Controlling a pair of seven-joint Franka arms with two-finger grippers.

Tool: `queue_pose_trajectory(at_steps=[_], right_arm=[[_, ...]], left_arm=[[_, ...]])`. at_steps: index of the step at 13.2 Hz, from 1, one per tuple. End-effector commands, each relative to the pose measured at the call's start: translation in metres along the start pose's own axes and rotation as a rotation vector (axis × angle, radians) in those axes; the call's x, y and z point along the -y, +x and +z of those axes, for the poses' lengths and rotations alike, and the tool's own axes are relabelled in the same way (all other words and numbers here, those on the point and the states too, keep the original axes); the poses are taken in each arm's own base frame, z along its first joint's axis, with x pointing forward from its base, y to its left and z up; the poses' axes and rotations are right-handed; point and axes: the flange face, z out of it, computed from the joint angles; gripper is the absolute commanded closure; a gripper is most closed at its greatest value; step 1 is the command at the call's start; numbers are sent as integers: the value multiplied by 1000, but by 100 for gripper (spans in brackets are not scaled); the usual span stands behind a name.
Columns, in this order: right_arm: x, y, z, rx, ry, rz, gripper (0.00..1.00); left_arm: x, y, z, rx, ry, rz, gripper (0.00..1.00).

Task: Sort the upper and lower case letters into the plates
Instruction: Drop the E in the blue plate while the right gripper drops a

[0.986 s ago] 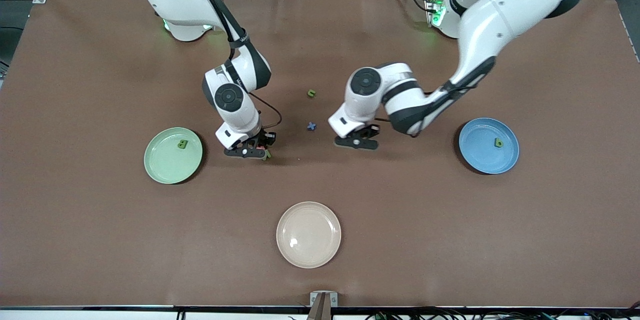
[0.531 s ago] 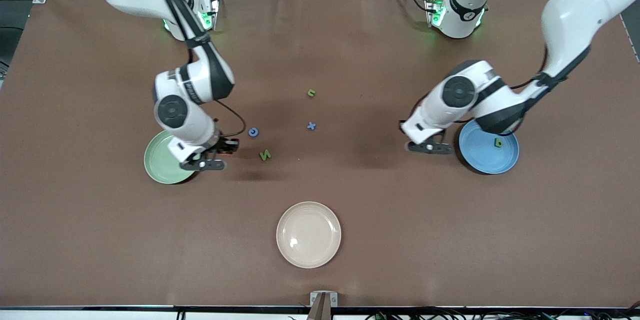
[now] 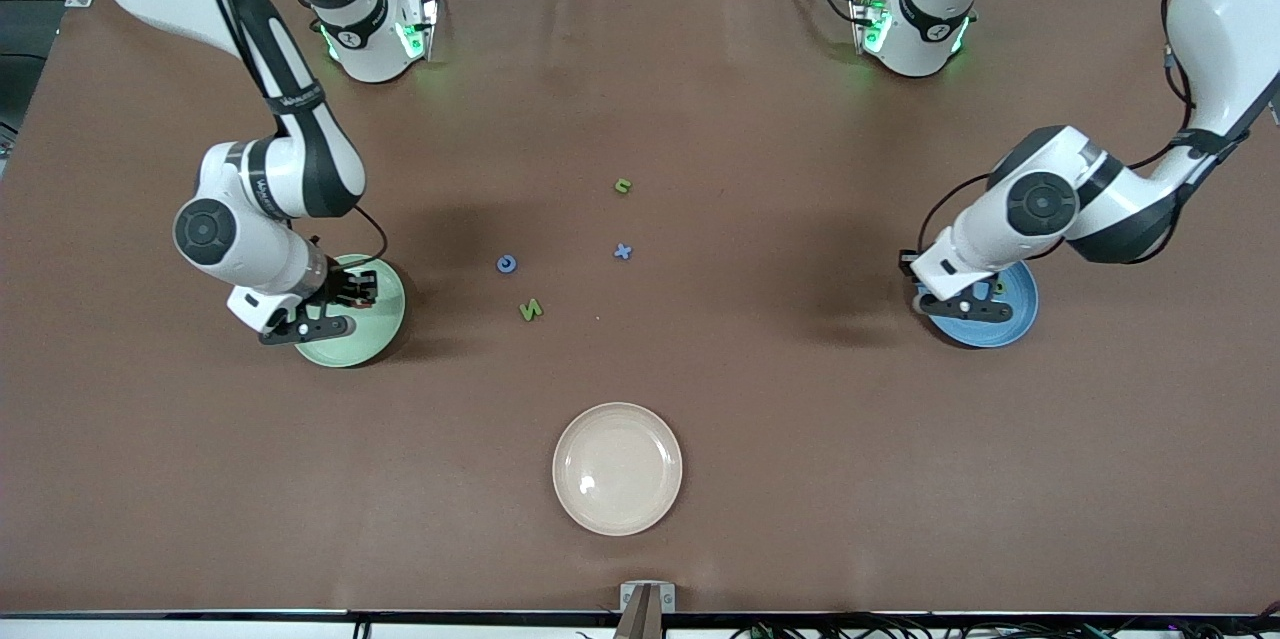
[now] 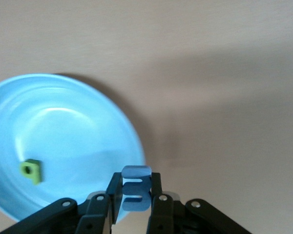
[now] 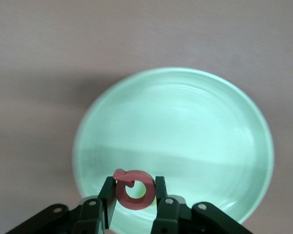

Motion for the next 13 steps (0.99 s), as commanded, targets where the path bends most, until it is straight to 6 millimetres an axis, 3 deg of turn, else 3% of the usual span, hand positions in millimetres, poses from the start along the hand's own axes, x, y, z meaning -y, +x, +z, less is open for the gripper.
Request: queue_pose_trajectory(at_steps=[1,4,8,9,11,12,13], right_arm=[[-46,-26,6,-36,-3,-52,100],[-67,-33,28,-59,-15,-54,100],[-63,-33,40,-49,-8,-49,99],[-61,-32,42,-44,-5,-50,99],[-54,-32,45,-37,-3,-53,98],[-51,-32,47,-30,0,-54,98],[-50,-32,49,-26,4,-51,97]], left_arm=[[32,-5,12,-14,64,26,92],[63,-5,39,-16,104,36,92],[74,-6,56,-21,88,31,92],[75,-7,57,-18,89,42,87],[75,-6,55,-19,92,74,47],[76,-5,53,-22,93,81,9],[74,-4,48,-24,87,65,0]])
